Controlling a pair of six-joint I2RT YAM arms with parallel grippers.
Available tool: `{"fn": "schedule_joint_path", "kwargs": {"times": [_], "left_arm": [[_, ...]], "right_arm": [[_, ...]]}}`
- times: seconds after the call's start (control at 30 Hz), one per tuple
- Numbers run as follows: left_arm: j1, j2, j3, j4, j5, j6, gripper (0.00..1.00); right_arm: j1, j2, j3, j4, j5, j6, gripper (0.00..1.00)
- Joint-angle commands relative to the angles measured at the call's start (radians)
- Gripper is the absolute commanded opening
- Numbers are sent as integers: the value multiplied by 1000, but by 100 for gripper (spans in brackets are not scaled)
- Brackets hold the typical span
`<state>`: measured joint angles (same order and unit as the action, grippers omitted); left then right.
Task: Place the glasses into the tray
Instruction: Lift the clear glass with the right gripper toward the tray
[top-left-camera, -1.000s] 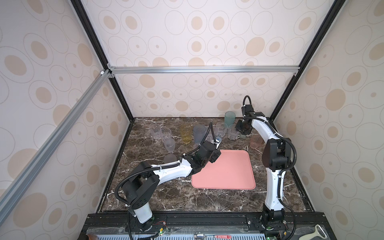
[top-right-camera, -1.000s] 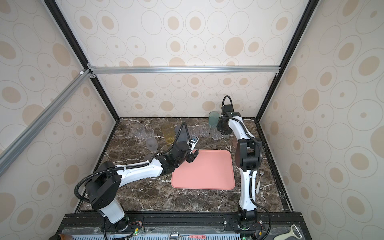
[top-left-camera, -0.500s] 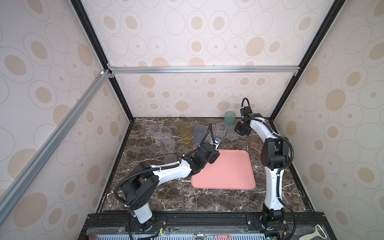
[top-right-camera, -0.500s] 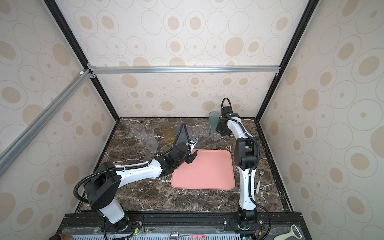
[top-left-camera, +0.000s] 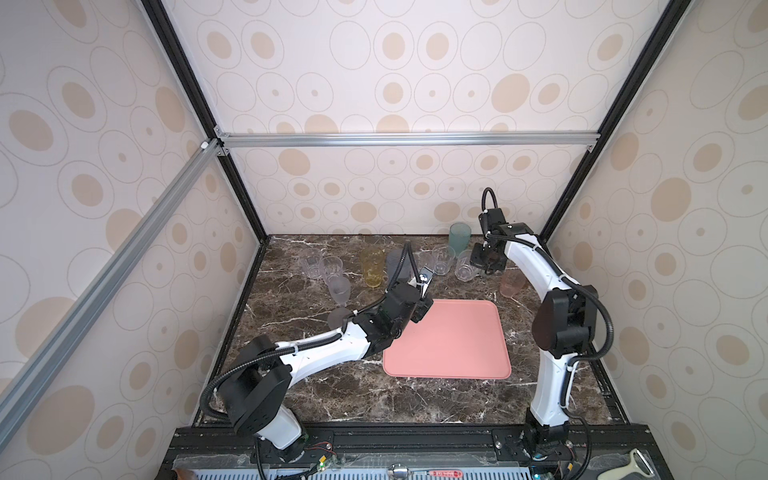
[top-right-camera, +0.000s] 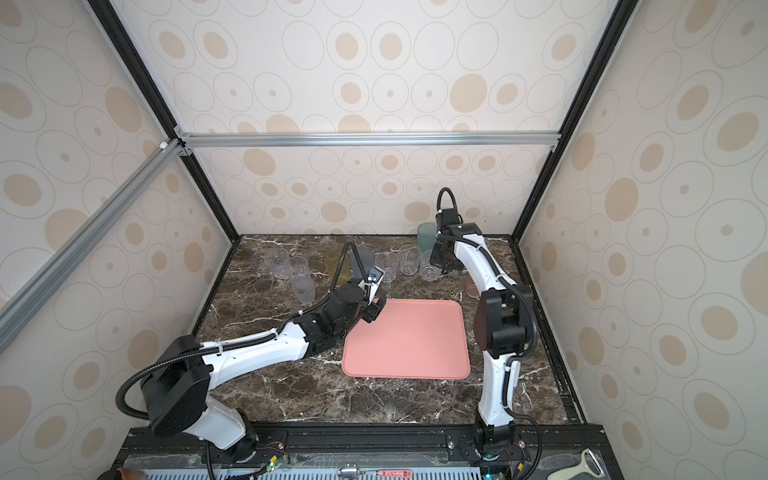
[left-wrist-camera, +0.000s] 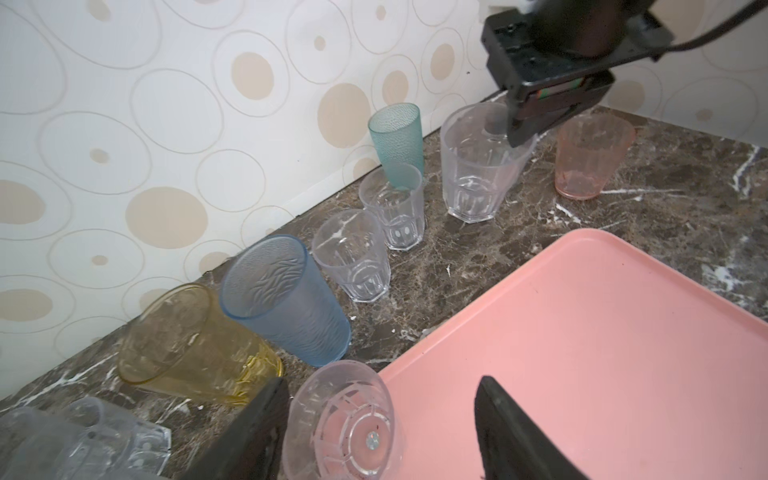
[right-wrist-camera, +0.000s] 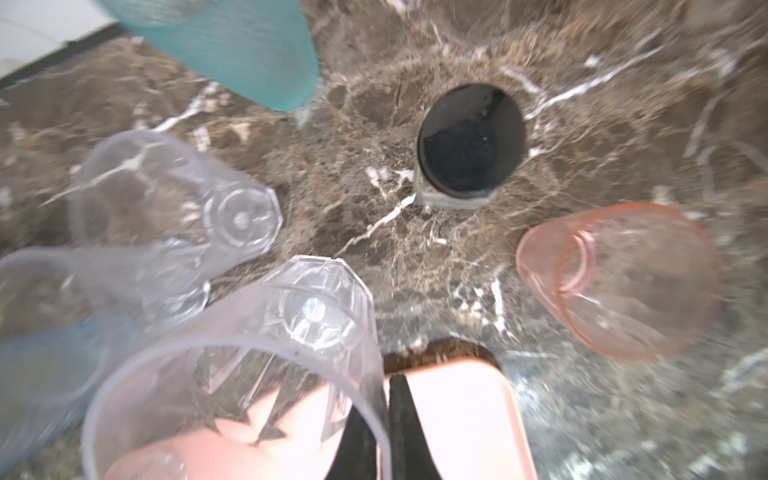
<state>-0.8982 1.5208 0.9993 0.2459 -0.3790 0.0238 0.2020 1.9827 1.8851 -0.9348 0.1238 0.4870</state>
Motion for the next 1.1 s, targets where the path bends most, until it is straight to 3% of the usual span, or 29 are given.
{"fn": "schedule_joint_path", "kwargs": {"times": [0.0,0.23,0.53,1.07], "left_arm": [[4,-67,-28,-22,-92,24,71],[49,-167,-83,-132,-132,-37,71],[72,-285,-239,-48,-69,-123,71],[74,-266,-278,-25,-44,-146,71]], "right_arm": [[56,-112,-59,-47,53,-45,4],[193,-203,-170,-85,46,-75,4],[317,-116,-171,-127,14,-88,2],[335,52,-147,-36,36,-80,0]]}}
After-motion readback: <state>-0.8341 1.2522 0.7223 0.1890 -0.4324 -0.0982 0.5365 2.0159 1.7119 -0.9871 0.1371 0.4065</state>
